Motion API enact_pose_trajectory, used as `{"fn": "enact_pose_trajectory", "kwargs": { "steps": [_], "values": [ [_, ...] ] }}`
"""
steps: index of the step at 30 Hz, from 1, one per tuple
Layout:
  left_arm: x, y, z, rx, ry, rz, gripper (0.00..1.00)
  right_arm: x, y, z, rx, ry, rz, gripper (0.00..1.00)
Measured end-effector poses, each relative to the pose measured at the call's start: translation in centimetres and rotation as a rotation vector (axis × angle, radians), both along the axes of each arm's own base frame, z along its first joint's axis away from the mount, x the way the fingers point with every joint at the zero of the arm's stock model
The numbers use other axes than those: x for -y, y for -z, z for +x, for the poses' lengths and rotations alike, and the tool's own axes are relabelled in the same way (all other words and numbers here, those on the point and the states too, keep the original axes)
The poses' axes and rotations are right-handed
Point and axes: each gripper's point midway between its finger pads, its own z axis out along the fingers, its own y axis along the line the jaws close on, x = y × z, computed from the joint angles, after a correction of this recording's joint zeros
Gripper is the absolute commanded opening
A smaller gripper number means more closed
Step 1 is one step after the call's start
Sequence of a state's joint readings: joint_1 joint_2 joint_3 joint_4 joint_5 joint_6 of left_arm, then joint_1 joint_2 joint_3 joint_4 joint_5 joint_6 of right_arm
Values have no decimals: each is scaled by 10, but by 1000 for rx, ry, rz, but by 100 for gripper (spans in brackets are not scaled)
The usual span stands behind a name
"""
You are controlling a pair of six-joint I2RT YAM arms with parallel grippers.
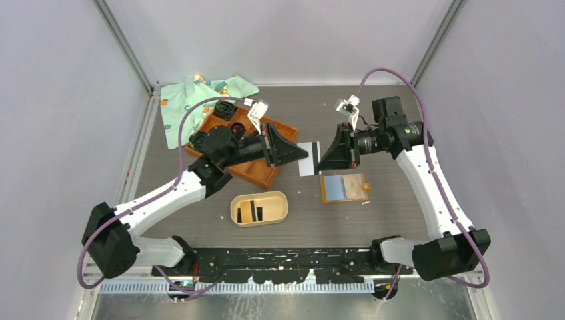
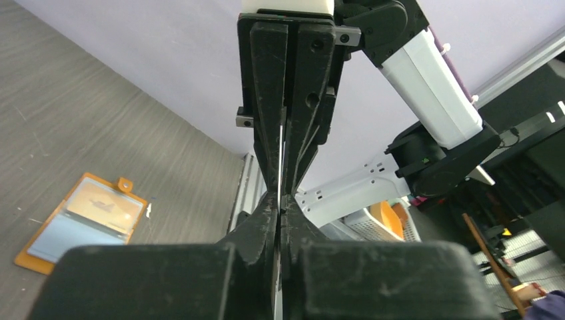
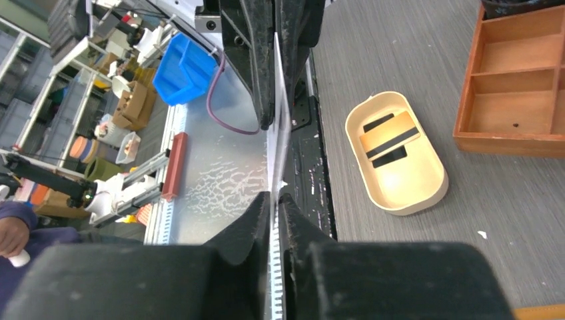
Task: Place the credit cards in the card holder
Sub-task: Insert the credit card into the card holder.
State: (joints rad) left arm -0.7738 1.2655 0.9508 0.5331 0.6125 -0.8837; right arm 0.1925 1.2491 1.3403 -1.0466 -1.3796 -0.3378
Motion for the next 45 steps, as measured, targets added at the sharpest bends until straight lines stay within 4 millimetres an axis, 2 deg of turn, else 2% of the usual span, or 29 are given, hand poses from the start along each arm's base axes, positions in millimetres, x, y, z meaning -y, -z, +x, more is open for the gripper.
{"fn": "enact_pose_trajectory", "kwargs": {
  "steps": [2,3,7,10,13,19,23,29,41,45],
  "values": [
    [1,4,3,-12,-3,7,0,1,2,2,2,13,-14,52],
    [2,6,4,-19,-5,11,0,3,4,4,5,29,-25,58],
    [0,11,14,-66,-63,12,0,20,11,24,30,144,-80,62],
    [-4,28,22,-128,-128,31,0,43,24,46,69,272,-167,65],
    [-7,49,35,-188,-211,76,0,66,45,62,100,379,-280,66],
    [-7,67,51,-241,-349,120,0,102,87,78,64,525,-436,67],
    [12,89,48,-271,-369,165,0,117,104,85,48,582,-489,67],
    [53,141,48,-349,-363,291,0,134,135,89,-6,652,-539,66],
    [87,203,69,-454,-475,411,0,160,185,100,-162,716,-651,65],
    [99,226,71,-481,-486,440,0,170,204,100,-190,709,-719,60]
  ]
}}
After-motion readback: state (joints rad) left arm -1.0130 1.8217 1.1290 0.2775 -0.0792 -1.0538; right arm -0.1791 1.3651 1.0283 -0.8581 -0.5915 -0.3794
